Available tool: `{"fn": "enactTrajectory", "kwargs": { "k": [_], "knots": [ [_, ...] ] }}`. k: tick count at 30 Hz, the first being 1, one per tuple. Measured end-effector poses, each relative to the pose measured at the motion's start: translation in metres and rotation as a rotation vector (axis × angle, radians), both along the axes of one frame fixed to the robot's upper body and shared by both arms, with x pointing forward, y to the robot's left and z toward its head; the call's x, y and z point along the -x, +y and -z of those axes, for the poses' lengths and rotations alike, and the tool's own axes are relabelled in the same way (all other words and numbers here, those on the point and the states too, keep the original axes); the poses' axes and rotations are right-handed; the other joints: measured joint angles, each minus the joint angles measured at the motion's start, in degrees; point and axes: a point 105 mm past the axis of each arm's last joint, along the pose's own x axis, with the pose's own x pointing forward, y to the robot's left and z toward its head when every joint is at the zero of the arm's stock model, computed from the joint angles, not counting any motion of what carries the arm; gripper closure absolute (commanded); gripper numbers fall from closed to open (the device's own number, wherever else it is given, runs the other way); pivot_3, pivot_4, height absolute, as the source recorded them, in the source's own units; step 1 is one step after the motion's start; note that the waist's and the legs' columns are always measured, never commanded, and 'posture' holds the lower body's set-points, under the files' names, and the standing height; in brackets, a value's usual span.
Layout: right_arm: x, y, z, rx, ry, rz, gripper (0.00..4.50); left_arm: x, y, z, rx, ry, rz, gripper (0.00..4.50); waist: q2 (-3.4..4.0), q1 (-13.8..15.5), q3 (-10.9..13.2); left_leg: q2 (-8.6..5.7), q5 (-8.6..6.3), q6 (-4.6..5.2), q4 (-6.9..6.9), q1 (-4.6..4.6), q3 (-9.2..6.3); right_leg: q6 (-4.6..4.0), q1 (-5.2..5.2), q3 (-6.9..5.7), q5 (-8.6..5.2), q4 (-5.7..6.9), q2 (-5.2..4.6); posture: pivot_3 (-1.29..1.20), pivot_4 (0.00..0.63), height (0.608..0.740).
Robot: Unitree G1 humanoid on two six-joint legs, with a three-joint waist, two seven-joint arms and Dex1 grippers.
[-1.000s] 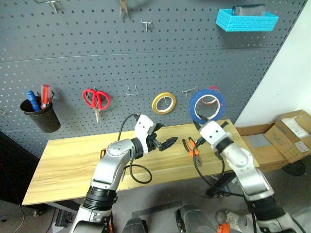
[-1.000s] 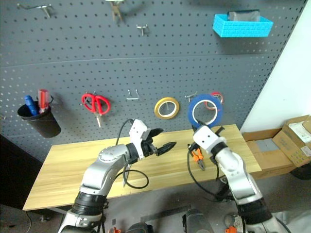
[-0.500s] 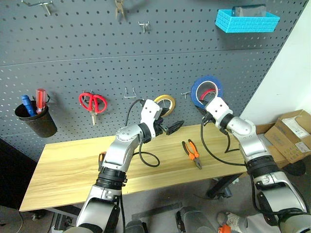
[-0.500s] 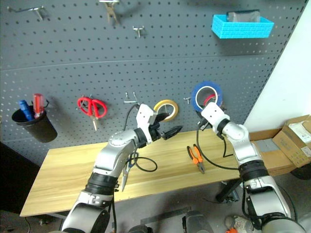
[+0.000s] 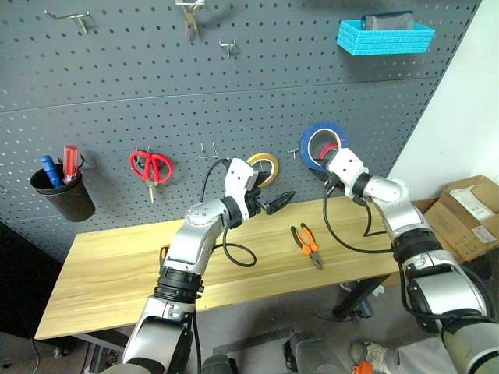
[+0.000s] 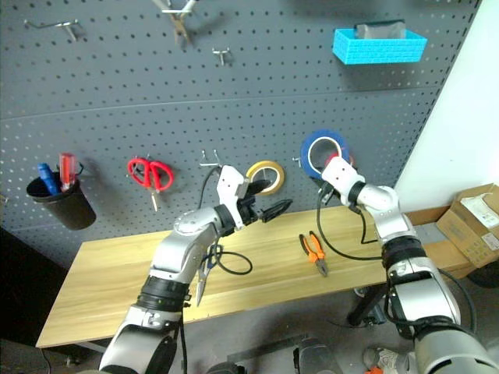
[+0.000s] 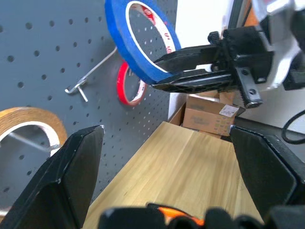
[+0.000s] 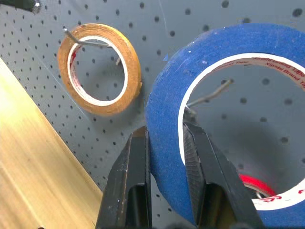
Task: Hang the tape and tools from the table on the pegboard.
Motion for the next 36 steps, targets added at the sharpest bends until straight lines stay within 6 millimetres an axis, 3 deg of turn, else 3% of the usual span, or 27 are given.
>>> {"fn": "enactTrajectory", "kwargs": {
  "k": [6,11,18,27,36],
  "knots": [
    [-0.004,-0.004,0.007,0.020,0.068,-0.019,4.10,-0.003,-0.001,-0.008,0.002,-0.023,-0.007,0.00,0.00,-0.02,0.00,0.01,-0.01,0.00,-0.01,0.00,0.03,0.00,-0.02,0.06,0.00,-0.05,0.02,-0.08,0.000,0.740],
    [-0.007,-0.002,0.002,0.035,0.108,-0.056,4.10,-0.003,0.000,-0.008,0.003,-0.023,-0.011,0.00,0.00,-0.06,0.00,0.02,-0.01,0.00,-0.01,0.02,0.02,0.00,-0.02,0.05,0.00,-0.02,0.02,-0.06,0.000,0.740],
    [0.000,-0.001,0.019,0.051,0.249,-0.122,4.10,-0.005,0.006,-0.005,0.008,-0.013,-0.044,0.00,0.01,0.21,-0.01,0.02,-0.01,0.00,-0.01,0.03,0.02,0.00,-0.02,0.06,0.01,-0.01,0.02,-0.04,0.000,0.740],
    [0.004,0.002,0.018,0.035,0.308,-0.164,4.10,-0.005,0.008,-0.004,0.008,-0.012,-0.053,0.00,0.01,0.94,-0.02,0.01,-0.01,0.00,0.00,0.07,0.02,0.00,-0.02,0.05,0.01,-0.01,0.02,-0.04,0.000,0.740],
    [0.003,0.000,0.021,0.035,0.294,-0.144,1.18,-0.005,0.009,-0.004,0.006,-0.013,-0.055,0.00,0.02,0.93,-0.02,0.01,-0.01,0.00,0.00,0.06,0.02,0.00,-0.02,0.05,0.01,-0.01,0.02,-0.05,0.000,0.740]
  ]
}}
